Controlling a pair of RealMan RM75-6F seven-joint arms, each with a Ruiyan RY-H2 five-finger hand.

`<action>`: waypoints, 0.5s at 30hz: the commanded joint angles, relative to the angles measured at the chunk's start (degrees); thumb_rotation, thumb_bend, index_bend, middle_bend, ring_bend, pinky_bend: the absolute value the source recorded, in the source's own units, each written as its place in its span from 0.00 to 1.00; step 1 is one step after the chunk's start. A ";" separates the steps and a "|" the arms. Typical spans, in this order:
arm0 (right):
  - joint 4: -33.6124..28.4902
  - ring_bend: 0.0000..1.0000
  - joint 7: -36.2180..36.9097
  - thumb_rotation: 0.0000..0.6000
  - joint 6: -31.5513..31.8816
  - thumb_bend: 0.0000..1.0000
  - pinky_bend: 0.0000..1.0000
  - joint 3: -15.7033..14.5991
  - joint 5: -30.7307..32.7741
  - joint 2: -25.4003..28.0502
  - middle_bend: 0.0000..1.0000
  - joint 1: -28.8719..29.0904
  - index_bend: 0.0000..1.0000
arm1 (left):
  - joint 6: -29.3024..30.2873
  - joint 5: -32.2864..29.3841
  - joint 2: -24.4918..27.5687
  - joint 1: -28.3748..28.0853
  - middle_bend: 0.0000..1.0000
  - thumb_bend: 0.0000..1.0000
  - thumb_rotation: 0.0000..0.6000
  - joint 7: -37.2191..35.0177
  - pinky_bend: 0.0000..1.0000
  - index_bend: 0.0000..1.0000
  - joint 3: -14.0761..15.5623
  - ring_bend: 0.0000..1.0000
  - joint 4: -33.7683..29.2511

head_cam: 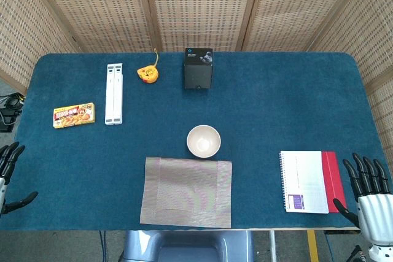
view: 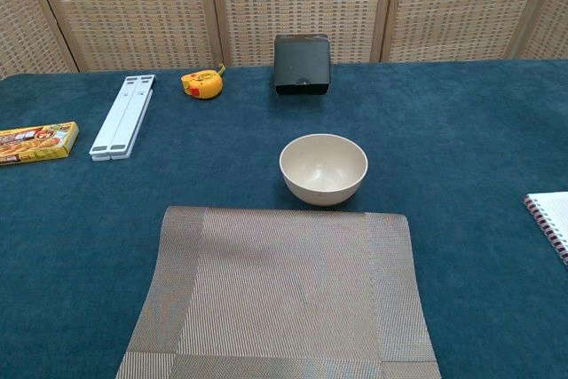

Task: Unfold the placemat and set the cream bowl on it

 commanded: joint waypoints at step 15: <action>1.06 0.00 -3.38 1.00 -19.02 0.00 0.00 1.83 0.94 -0.53 0.00 11.92 0.03 | -0.31 -0.70 -3.09 -2.04 0.00 0.00 1.00 -1.31 0.00 0.00 -2.55 0.00 3.77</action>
